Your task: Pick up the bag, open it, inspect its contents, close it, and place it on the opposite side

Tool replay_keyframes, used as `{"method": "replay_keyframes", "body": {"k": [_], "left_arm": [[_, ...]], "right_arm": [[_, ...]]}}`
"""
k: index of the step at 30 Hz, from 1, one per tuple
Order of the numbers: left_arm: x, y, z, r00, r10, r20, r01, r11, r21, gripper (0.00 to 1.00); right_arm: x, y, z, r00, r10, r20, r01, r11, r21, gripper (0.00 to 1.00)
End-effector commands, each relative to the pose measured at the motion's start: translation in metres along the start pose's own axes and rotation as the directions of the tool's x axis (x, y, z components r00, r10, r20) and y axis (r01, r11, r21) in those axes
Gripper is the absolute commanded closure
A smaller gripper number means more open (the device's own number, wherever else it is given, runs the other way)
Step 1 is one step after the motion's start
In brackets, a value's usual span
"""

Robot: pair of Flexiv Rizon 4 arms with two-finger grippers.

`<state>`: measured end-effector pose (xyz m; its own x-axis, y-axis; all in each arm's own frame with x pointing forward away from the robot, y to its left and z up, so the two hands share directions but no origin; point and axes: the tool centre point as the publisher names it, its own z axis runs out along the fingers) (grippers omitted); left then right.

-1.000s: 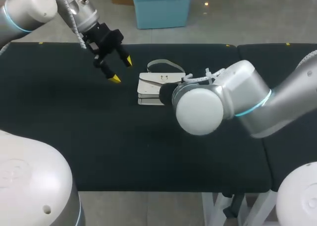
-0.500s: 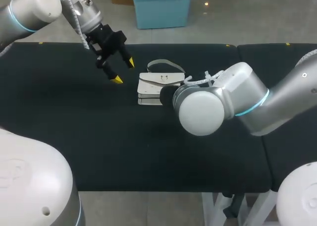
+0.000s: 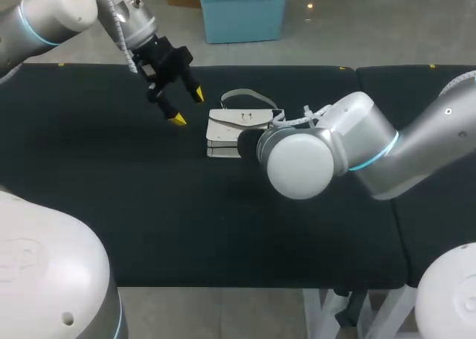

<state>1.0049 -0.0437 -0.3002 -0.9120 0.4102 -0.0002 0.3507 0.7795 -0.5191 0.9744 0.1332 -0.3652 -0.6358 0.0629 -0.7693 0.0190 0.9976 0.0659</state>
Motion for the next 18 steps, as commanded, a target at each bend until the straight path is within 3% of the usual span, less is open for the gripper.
{"method": "replay_keyframes", "body": {"k": [1,8,14,18], "left_arm": [[-0.003,0.001,0.001,1.000,0.005,-0.007,-0.005,1.000,0.004,0.00],[-0.004,-0.003,0.005,0.999,0.036,0.011,-0.036,0.999,-0.006,0.00],[-0.003,-0.015,0.011,0.983,0.122,0.140,-0.117,0.992,-0.044,0.00],[-0.007,-0.024,0.016,0.955,0.193,0.225,-0.195,0.981,-0.013,0.00]], "right_arm": [[0.004,-0.001,0.005,0.991,0.000,0.135,0.005,1.000,-0.031,1.00],[0.003,0.000,0.005,0.992,-0.017,0.128,0.020,0.999,-0.025,1.00],[0.003,0.000,0.004,0.992,-0.015,0.124,0.016,1.000,-0.006,1.00],[0.003,0.000,0.004,0.992,-0.015,0.124,0.016,1.000,-0.006,1.00]]}}
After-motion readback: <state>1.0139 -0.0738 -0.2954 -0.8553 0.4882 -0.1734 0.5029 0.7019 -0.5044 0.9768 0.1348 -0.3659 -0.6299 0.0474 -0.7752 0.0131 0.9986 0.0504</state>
